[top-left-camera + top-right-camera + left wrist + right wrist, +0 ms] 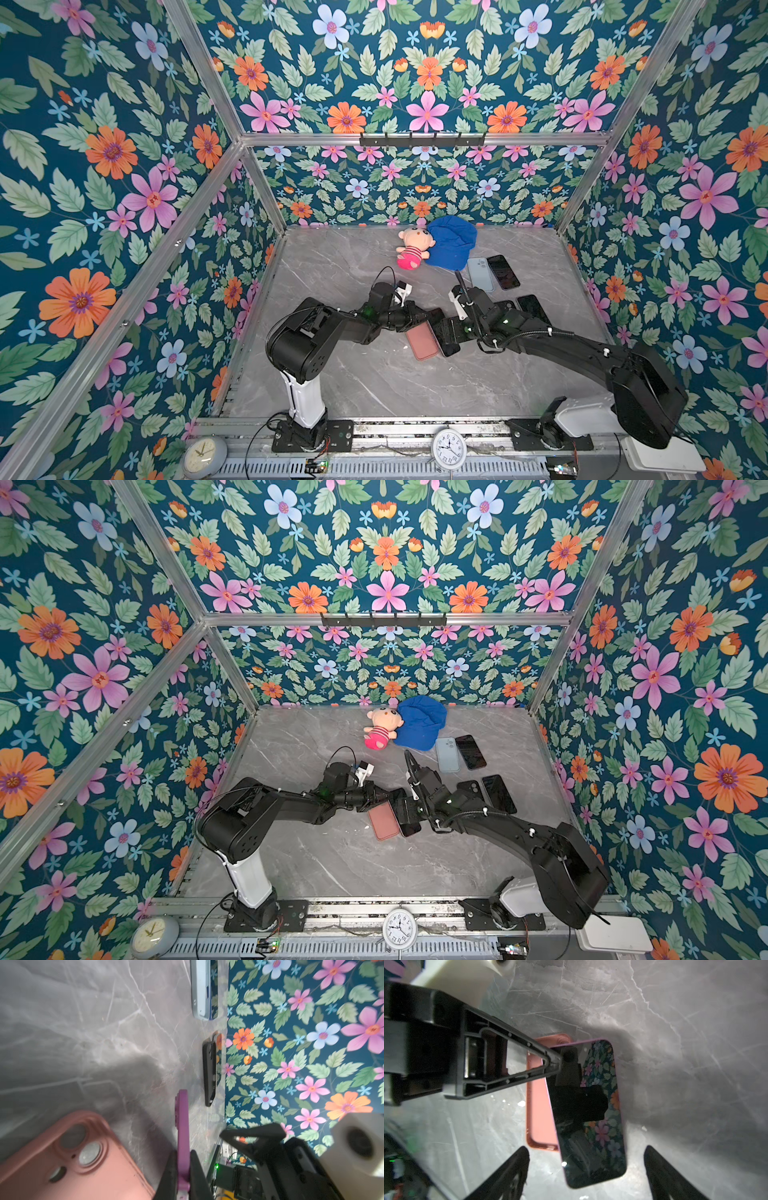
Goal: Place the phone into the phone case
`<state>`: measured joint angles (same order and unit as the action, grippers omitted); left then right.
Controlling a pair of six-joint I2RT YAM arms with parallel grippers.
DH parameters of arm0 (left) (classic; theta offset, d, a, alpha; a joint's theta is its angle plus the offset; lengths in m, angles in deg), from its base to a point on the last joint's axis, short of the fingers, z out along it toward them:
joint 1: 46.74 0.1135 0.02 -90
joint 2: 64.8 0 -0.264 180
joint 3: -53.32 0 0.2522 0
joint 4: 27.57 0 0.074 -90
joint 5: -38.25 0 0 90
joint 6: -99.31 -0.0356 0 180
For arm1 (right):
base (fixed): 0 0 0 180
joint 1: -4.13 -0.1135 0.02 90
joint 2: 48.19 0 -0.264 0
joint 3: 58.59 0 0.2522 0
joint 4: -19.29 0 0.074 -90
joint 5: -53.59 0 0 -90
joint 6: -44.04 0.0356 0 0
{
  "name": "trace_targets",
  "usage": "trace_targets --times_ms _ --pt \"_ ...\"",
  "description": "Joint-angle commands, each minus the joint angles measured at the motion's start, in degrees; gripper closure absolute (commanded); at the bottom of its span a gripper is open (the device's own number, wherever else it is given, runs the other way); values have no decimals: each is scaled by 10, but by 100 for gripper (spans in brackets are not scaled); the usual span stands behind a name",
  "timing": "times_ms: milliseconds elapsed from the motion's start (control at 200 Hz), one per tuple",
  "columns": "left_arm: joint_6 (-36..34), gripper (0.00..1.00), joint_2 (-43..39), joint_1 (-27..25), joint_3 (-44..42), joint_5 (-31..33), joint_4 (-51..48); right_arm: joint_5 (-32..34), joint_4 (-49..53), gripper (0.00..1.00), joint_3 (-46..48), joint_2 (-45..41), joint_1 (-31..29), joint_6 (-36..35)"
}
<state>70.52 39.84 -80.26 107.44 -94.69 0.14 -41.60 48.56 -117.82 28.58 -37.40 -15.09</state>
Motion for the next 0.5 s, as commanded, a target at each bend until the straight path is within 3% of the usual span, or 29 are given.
trace_targets --times_ms 0,170,325,495 --pt "61 100 -2 1 -10 23 97 -42 -31 14 34 -41 1 198" --pt "141 100 9 1 -29 50 200 -92 -243 15 159 -113 28 389" --pt "177 100 1 1 -44 70 247 -105 -319 17 225 -158 57 461" --pt "214 100 3 2 -58 81 297 -68 -439 21 310 -199 71 524"
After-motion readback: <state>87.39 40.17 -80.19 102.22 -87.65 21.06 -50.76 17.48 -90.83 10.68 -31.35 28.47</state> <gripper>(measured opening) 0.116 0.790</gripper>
